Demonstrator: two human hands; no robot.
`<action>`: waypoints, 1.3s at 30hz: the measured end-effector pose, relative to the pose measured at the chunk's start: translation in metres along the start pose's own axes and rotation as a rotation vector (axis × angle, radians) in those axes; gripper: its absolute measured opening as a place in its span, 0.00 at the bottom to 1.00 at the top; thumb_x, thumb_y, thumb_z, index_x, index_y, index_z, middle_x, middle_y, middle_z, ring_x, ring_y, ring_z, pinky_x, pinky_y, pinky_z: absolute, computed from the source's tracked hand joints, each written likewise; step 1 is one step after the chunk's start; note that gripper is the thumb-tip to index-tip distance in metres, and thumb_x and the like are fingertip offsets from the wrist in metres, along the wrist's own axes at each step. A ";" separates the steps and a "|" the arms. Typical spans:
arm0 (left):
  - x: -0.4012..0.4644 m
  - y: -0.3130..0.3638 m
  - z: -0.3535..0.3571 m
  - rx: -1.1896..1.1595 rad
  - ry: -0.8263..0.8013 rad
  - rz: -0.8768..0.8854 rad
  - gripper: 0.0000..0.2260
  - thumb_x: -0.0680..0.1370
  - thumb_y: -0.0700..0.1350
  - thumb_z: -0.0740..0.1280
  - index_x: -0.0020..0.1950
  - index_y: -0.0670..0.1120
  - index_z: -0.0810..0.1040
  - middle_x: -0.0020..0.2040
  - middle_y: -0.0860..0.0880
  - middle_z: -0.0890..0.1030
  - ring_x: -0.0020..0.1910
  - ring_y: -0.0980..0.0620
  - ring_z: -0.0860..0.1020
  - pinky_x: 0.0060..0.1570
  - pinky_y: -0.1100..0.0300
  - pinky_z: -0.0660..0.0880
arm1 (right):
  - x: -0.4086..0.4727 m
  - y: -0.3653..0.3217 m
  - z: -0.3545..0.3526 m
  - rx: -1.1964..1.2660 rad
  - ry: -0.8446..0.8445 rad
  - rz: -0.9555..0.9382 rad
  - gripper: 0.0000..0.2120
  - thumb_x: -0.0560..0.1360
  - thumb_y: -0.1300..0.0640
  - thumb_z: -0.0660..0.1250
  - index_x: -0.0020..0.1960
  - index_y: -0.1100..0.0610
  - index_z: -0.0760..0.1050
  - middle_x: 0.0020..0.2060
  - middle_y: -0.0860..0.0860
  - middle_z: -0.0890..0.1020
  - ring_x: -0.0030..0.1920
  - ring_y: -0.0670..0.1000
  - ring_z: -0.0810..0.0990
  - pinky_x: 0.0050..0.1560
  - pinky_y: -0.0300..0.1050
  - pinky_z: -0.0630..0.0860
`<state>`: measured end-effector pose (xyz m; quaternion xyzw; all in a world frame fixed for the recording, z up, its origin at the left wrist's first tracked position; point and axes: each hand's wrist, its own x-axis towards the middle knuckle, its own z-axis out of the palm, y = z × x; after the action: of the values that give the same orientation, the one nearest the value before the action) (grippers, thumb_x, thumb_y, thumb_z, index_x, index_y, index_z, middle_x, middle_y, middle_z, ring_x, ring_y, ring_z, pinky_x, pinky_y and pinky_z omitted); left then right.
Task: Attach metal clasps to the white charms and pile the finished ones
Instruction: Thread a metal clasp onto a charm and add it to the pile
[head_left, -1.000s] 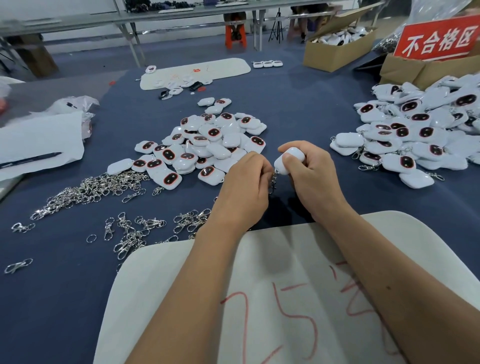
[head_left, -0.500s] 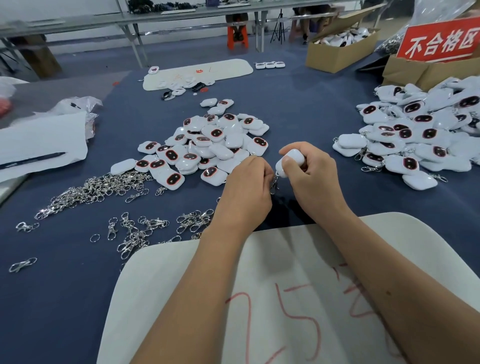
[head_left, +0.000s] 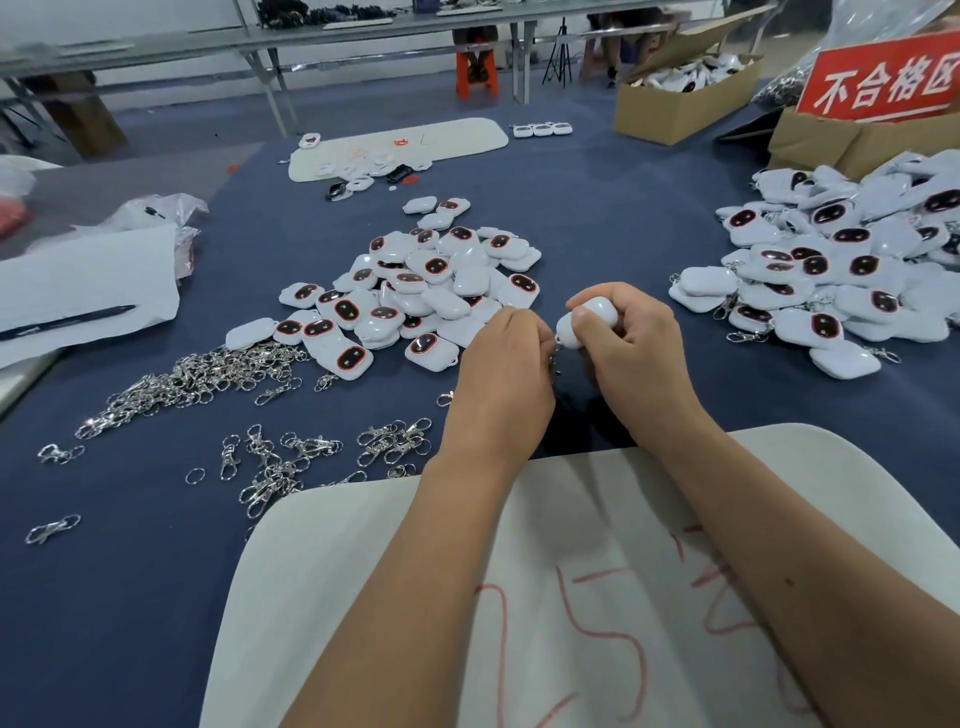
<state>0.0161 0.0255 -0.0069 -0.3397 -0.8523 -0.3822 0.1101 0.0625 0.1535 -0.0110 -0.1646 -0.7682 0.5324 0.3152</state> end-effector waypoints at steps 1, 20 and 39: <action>0.000 0.000 0.000 -0.034 0.023 0.021 0.06 0.80 0.34 0.62 0.46 0.42 0.75 0.46 0.46 0.76 0.45 0.46 0.73 0.47 0.49 0.70 | 0.000 0.000 -0.001 0.064 -0.004 0.028 0.06 0.77 0.61 0.64 0.47 0.55 0.80 0.30 0.44 0.78 0.31 0.49 0.73 0.32 0.42 0.70; 0.006 -0.008 -0.003 -0.292 0.188 0.153 0.04 0.77 0.37 0.71 0.44 0.45 0.82 0.37 0.54 0.81 0.38 0.51 0.79 0.41 0.48 0.77 | 0.004 -0.004 -0.008 0.536 -0.128 0.287 0.07 0.80 0.62 0.62 0.49 0.57 0.79 0.28 0.49 0.70 0.25 0.46 0.60 0.26 0.37 0.57; 0.005 0.005 0.000 -0.604 0.121 -0.218 0.04 0.76 0.37 0.73 0.47 0.45 0.82 0.42 0.54 0.84 0.41 0.59 0.81 0.45 0.69 0.75 | 0.001 0.000 -0.008 0.588 -0.135 0.190 0.05 0.80 0.55 0.67 0.52 0.57 0.79 0.29 0.50 0.74 0.24 0.46 0.66 0.25 0.36 0.63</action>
<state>0.0152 0.0306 -0.0023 -0.2405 -0.7237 -0.6467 0.0135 0.0671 0.1603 -0.0089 -0.1018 -0.5818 0.7684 0.2463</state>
